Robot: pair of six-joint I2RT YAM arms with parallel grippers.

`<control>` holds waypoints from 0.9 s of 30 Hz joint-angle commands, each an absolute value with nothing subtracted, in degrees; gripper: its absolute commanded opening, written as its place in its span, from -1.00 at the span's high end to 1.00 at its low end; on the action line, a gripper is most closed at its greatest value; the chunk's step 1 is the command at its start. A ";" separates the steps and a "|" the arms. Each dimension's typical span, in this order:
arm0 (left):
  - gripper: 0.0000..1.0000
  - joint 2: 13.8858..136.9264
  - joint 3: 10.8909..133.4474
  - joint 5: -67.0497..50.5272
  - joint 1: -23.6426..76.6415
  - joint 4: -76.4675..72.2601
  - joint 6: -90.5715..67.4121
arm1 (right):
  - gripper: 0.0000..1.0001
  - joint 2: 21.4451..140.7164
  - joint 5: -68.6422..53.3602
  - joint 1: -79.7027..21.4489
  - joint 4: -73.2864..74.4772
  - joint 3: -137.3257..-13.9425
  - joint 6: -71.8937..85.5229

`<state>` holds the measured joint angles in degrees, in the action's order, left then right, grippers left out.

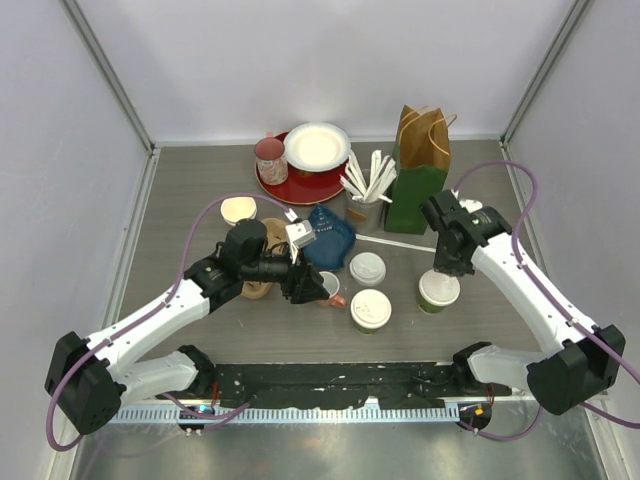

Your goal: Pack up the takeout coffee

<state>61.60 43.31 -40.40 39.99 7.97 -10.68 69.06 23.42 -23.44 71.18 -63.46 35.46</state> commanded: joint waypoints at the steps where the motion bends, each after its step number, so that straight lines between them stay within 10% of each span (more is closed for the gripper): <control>1: -0.07 60.91 45.00 -41.84 39.64 6.33 -10.55 | 0.98 68.99 24.96 -24.26 75.75 -71.36 34.63; 19: -0.07 60.91 44.74 -41.66 39.64 7.03 -10.28 | 0.98 66.71 13.27 -25.66 62.05 -49.84 36.39; 27: -0.07 61.08 44.65 -41.66 39.64 6.42 -10.37 | 0.98 67.15 16.53 -25.75 69.42 -61.95 34.46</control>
<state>61.60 43.31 -40.40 39.99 7.99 -10.48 65.89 16.19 -25.74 65.67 -56.45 34.65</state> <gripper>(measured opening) 0.535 0.025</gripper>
